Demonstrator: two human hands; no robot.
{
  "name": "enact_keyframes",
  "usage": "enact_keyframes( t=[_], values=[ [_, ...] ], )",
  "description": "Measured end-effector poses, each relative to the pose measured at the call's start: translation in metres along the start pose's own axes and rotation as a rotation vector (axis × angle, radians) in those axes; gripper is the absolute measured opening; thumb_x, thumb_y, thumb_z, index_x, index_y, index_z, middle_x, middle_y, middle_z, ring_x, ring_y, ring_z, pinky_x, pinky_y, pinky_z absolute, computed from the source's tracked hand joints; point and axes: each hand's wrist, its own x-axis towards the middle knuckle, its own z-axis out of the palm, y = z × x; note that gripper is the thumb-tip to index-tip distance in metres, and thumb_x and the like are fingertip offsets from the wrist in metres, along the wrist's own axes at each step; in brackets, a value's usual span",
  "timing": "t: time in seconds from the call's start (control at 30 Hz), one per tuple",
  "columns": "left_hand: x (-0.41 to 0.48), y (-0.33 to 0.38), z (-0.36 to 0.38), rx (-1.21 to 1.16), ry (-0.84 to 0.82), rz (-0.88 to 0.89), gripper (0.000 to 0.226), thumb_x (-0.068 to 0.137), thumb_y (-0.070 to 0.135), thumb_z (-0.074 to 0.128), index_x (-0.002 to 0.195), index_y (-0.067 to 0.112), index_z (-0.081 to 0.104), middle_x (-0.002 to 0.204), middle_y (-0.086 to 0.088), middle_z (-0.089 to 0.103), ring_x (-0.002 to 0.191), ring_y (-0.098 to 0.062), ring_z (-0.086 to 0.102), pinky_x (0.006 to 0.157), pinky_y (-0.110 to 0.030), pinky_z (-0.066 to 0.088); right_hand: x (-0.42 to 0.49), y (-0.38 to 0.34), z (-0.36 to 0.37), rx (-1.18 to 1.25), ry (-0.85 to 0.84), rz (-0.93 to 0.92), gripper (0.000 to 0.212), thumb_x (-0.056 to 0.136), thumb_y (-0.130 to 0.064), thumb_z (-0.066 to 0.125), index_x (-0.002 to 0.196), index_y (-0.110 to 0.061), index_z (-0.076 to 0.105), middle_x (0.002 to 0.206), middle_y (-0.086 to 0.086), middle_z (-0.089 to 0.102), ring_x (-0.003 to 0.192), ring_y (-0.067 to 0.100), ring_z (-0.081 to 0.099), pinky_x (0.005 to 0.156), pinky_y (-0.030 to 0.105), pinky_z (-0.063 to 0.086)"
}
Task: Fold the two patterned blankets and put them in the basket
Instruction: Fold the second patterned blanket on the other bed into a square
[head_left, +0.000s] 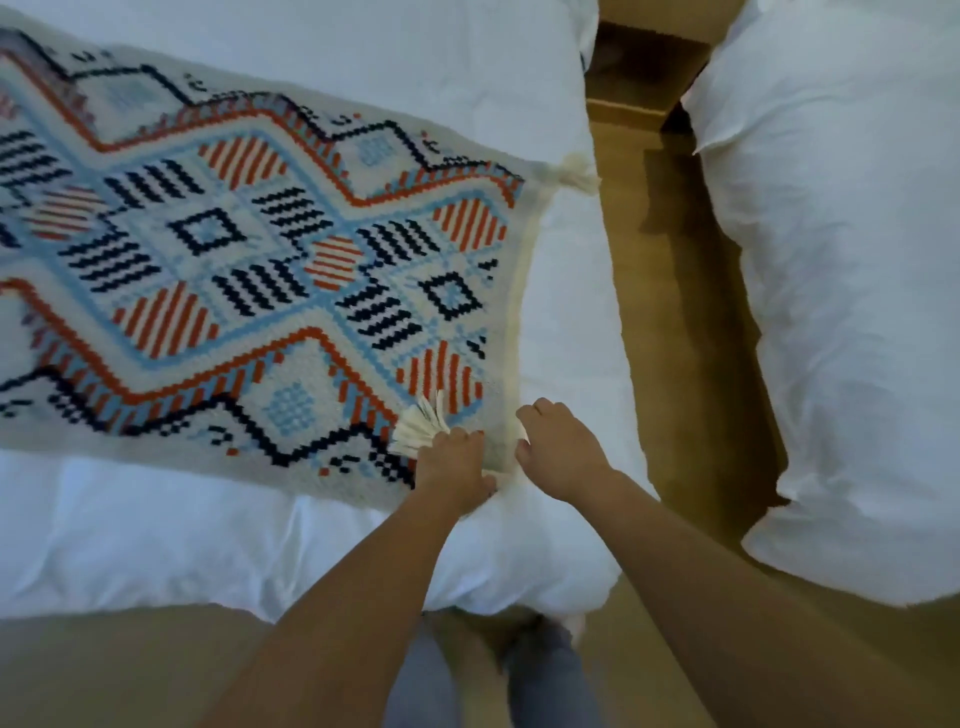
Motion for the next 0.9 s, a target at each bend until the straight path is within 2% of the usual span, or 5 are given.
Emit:
enact_keyframes(
  t=[0.23,0.33,0.53,0.7,0.9],
  values=[
    [0.023,0.024,0.047,-0.04,0.1,-0.185,0.074,0.077,0.04,0.065,0.14,0.02,0.033,0.145,-0.001,0.031,0.134,-0.025,0.026,0.108,-0.04,0.028,0.074,0.055,0.019,-0.369,-0.07,-0.516,0.048,0.084,-0.002,0.05,0.129,-0.01,0.038,0.132,0.012,0.042,0.117,0.028,0.041,0.093,0.035,0.041],
    [0.025,0.034,0.065,0.036,0.126,-0.37,0.049,0.089,0.025,0.052,0.135,0.02,0.038,0.142,-0.004,0.038,0.134,-0.027,0.028,0.106,-0.042,0.026,0.099,0.074,0.032,-0.49,-0.046,-0.752,0.058,0.083,-0.001,0.051,0.136,-0.011,0.03,0.145,0.013,0.029,0.131,0.031,0.03,0.106,0.038,0.032],
    [0.002,0.053,0.096,-0.124,0.28,-0.616,0.034,0.087,0.016,0.043,0.12,0.013,0.049,0.114,-0.008,0.063,0.11,-0.029,0.053,0.097,-0.036,0.03,0.138,0.083,0.053,-0.628,0.047,-0.917,0.052,0.086,-0.003,0.047,0.135,-0.012,0.032,0.146,0.012,0.032,0.135,0.027,0.028,0.107,0.041,0.028],
    [-0.013,0.093,0.118,-0.035,0.616,-0.529,0.027,0.048,0.004,0.075,0.07,0.01,0.06,0.051,-0.005,0.06,0.046,-0.025,0.057,0.059,-0.029,0.047,0.147,0.077,0.064,-0.645,0.077,-0.999,0.024,0.086,-0.002,0.046,0.106,-0.008,0.057,0.109,0.013,0.061,0.101,0.031,0.055,0.09,0.039,0.036],
    [-0.016,0.125,0.178,-0.26,0.302,-0.786,0.044,0.088,0.01,0.042,0.132,0.015,0.037,0.13,-0.009,0.051,0.116,-0.029,0.048,0.098,-0.042,0.032,0.109,0.105,0.083,-0.707,-0.008,-1.014,0.022,0.087,0.001,0.045,0.105,-0.003,0.057,0.105,0.016,0.062,0.093,0.031,0.058,0.08,0.038,0.043]
  ],
)
